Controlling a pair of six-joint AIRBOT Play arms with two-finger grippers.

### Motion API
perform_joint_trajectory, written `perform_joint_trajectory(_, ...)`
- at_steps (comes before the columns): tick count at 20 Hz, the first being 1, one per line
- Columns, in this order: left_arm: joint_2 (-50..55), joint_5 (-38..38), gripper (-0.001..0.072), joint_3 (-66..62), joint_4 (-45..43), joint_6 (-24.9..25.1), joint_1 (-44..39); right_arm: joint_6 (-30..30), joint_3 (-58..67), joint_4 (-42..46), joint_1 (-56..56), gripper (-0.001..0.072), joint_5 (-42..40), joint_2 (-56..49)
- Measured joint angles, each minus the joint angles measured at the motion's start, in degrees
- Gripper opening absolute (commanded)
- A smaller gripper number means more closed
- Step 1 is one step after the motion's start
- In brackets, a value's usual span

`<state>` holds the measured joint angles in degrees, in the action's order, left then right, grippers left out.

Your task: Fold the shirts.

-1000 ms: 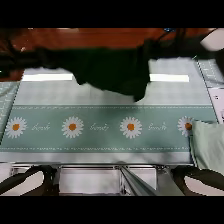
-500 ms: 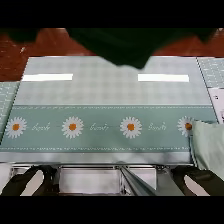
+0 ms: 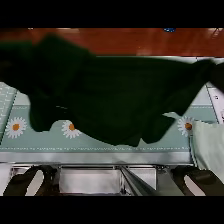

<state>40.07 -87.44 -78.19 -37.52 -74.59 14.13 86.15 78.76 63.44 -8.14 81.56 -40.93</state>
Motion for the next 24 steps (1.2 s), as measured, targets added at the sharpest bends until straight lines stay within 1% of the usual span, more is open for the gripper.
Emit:
perform_joint_trajectory(3,3.52,7.48,0.0021,13.7,0.07,1.97,-2.38,0.31,-14.51,-2.27,-1.81,0.0027,-5.38,-0.02)
perform_joint_trajectory(5,9.46,14.03,0.0021,18.58,0.11,3.48,-4.52,0.31,-21.51,-3.41,-2.6,0.0027,-10.19,-2.67)
perform_joint_trajectory(7,17.42,19.47,0.0021,19.52,0.17,4.37,-6.49,0.07,-25.4,-3.65,-2.97,0.0027,-15.96,-7.45)
perform_joint_trajectory(10,31.3,25.0,0.0023,15.26,0.33,4.98,-9.18,-0.66,-27.12,-3.76,-3.26,0.0027,-25.24,-16.52)
perform_joint_trajectory(11,35.43,25.75,0.0116,13.31,0.46,4.98,-10.05,-0.68,-26.58,-3.69,-3.3,0.0027,-28.0,-20.2)
perform_joint_trajectory(12,39.47,26.38,0.0422,11.19,0.66,4.94,-10.95,-0.79,-25.49,-3.72,-3.26,0.004,-29.77,-23.67)
perform_joint_trajectory(13,42.69,27.15,0.051,9.25,0.98,4.76,-11.76,-0.85,-23.76,-3.82,-3.02,0.021,-30.88,-27.19)
perform_joint_trajectory(14,45.81,27.12,0.051,7.19,1.11,4.48,-12.44,-0.85,-21.2,-4.31,-2.47,0.0425,-31.76,-30.95)
perform_joint_trajectory(17,51.74,22.21,0.0509,0.74,0.52,3.15,-12.11,-1.05,-11.47,-6.54,0.98,0.0415,-30.45,-39.52)
perform_joint_trajectory(19,53.22,17.07,0.0509,-3.23,-3.41,-0.09,-9.57,-1.05,-4.35,-7.3,5.53,0.0414,-27.15,-42.25)
perform_joint_trajectory(21,52.61,9.16,0.0509,-5.09,-8.46,-2.49,-6.03,-1.07,0.55,-7.63,11.37,0.0412,-23.21,-42.36)
perform_joint_trajectory(23,49.99,5.16,0.0509,-3.23,-12.11,-3.82,-3.06,-1.05,2.45,-6.29,17.18,0.0409,-19.26,-40.63)
perform_joint_trajectory(24,47.71,4.66,0.0509,-0.28,-13.57,-4.35,-2.01,-1.07,1.88,-4.79,19.96,0.0409,-17.35,-39.17)
